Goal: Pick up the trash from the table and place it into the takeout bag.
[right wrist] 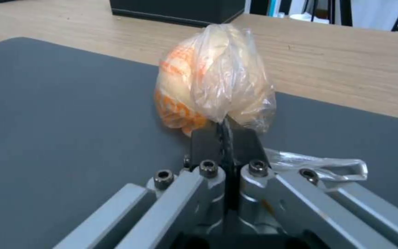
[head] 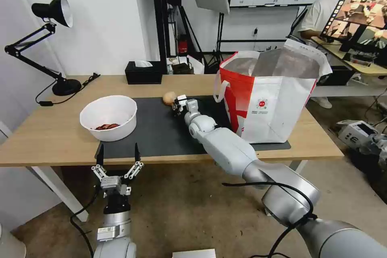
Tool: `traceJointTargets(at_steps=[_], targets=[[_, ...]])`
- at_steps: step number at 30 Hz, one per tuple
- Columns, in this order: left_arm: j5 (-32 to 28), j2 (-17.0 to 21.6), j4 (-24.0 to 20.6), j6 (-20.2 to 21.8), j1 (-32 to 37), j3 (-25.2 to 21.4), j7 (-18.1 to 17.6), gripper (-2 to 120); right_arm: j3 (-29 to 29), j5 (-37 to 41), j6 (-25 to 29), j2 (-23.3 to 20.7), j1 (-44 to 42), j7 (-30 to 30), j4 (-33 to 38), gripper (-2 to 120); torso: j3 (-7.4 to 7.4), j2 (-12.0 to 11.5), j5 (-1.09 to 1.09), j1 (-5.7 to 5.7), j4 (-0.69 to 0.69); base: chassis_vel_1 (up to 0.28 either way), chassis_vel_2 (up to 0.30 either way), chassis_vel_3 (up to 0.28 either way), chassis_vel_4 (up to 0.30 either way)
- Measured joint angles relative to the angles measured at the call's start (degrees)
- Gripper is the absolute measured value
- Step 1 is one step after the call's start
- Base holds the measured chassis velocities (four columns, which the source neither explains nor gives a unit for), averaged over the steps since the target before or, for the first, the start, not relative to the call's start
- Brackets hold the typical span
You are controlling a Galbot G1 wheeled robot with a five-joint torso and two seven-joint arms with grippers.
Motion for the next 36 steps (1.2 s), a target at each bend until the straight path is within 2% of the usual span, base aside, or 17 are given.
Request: traceJointTargets(at_steps=[19,36], targets=[[-0.10,0.02,0.01,0.00,-0.21,-0.21,-0.06,100,2.56,-3.45,1.74,-0.13,-0.93,0.45,4.84,0,0.00,0.00,0.00,0.00,0.00,0.000,0.000,0.000,0.000],[-0.22,0.04,0.34,0.04,-0.39,-0.41,-0.08,100,5.38,-5.23,2.11,-0.41,-0.59,3.88,17.05,0,0.00,0.00,0.00,0.00,0.00,0.000,0.000,0.000,0.000]])
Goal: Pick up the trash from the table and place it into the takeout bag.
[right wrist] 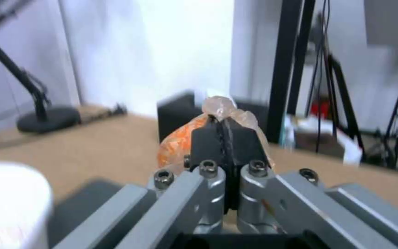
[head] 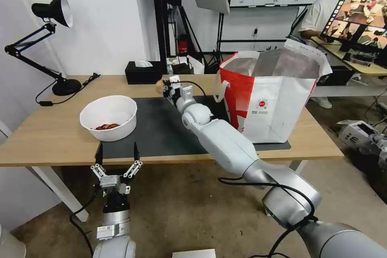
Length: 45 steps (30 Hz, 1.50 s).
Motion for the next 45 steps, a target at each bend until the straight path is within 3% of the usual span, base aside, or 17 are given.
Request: traceJointTargets(at_steps=[17,24,32,40,45], targets=[[-0.06,0.00,-0.56,0.00,0.46,-0.24,-0.05,100,1.32,-4.24,-2.58,-6.88,3.32,7.13,20.16,0,0.00,0.00,0.01,0.00,0.00,0.000,0.000,0.000,0.000],[-0.05,-0.01,-0.86,0.00,1.03,-0.21,-0.06,100,3.89,-5.67,-9.56,-11.35,2.83,14.50,29.85,0,0.00,0.00,0.02,0.00,-0.01,0.000,0.000,0.000,0.000],[0.01,-0.01,-1.17,0.13,1.16,-0.16,-0.05,100,6.72,-9.48,-15.43,-15.08,1.58,19.67,35.00,0,0.00,0.00,0.02,0.00,0.00,0.000,0.000,0.000,0.000],[0.28,-0.01,-1.14,0.23,0.99,0.37,-0.01,100,11.88,-10.35,-21.72,-22.23,-0.48,21.85,41.02,0,0.00,0.00,0.02,0.00,-0.01,0.000,0.000,0.000,0.000],[0.99,-0.02,-1.03,0.57,0.38,1.26,0.06,100,15.12,-4.63,-27.77,-28.69,-4.23,23.07,48.66,0,0.00,0.00,0.00,-0.01,-0.01,0.000,0.000,0.000,0.000]])
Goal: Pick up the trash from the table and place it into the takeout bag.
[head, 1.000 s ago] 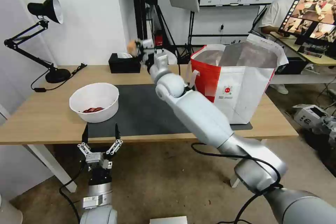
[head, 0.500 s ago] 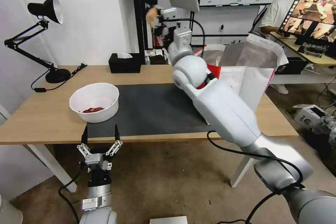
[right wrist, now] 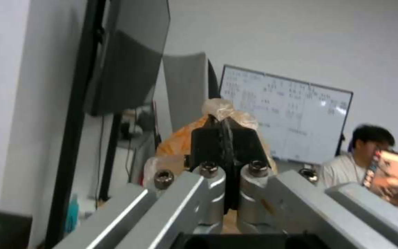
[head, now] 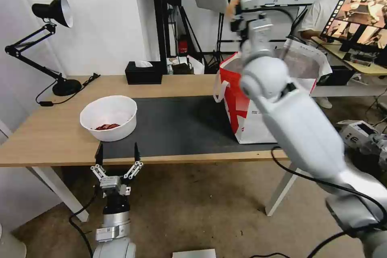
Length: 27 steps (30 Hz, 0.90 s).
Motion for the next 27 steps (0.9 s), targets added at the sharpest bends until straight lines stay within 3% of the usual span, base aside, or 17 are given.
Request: traceJointTargets(at_steps=[8,11,16,19,27], targets=[[1.07,-0.01,0.03,0.37,-0.20,1.17,0.09,100,5.90,3.37,-5.78,-6.91,-7.28,0.69,6.41,0,0.00,0.00,0.02,0.00,-0.01,0.000,0.000,0.000,0.000],[1.38,-0.01,0.06,0.41,-0.12,1.44,0.09,100,7.90,8.28,-7.67,-9.10,-9.39,1.68,7.75,0,0.00,0.00,0.02,0.00,-0.01,0.000,0.000,0.000,0.000],[1.43,-0.02,0.33,0.42,-0.21,1.60,0.09,100,8.12,15.28,-9.97,-9.59,-9.49,4.45,7.87,0,0.00,0.00,0.01,0.00,0.01,0.000,0.000,0.000,0.000],[1.38,-0.01,0.67,0.40,-0.33,1.61,0.09,100,7.00,24.78,-11.09,-9.59,-7.75,9.70,6.99,0,0.00,0.00,0.00,0.00,0.01,0.000,0.000,0.000,0.000],[0.97,0.00,1.27,0.15,-0.72,1.41,0.08,100,3.75,32.95,-11.13,-10.31,-5.52,15.97,5.67,0,0.00,0.00,0.00,0.00,0.01,0.000,0.000,0.000,0.000]])
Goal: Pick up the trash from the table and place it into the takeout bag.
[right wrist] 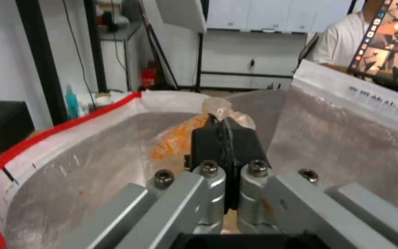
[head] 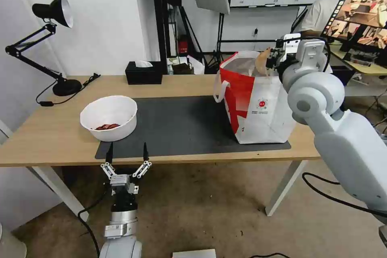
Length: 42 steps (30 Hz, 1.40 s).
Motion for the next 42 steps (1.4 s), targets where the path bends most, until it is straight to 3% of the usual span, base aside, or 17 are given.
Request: traceJointTargets(at_steps=[21,26,38,40,42], targets=[[-0.15,0.01,0.04,-0.14,-0.19,-0.17,-0.12,100,-1.62,3.66,0.21,-0.21,1.39,3.13,-0.34,2,0.01,0.00,0.00,0.00,0.00,0.000,0.000,0.000,0.000],[-0.16,0.01,-0.05,-0.23,-0.14,-0.22,-0.16,100,-1.59,5.06,0.23,0.12,1.37,4.64,-0.59,26,0.00,0.00,0.00,0.00,0.00,0.000,0.000,0.000,0.000],[-0.20,0.01,-0.05,-0.30,-0.27,-0.33,-0.19,100,-1.33,5.56,0.28,0.48,1.36,4.81,-0.94,65,0.00,0.00,0.00,0.00,0.00,0.000,0.000,0.000,0.000],[-0.21,0.01,-0.04,-0.30,-0.32,-0.33,-0.19,100,-1.08,4.84,0.31,0.59,1.20,3.33,-0.54,76,0.00,0.00,0.00,0.00,0.00,0.000,0.000,0.000,0.000],[-0.21,0.01,-0.05,-0.30,-0.34,-0.33,-0.19,100,-0.99,4.09,0.33,0.59,1.06,2.35,-0.40,80,0.00,0.00,0.00,0.00,0.00,0.000,0.000,0.000,0.000]])
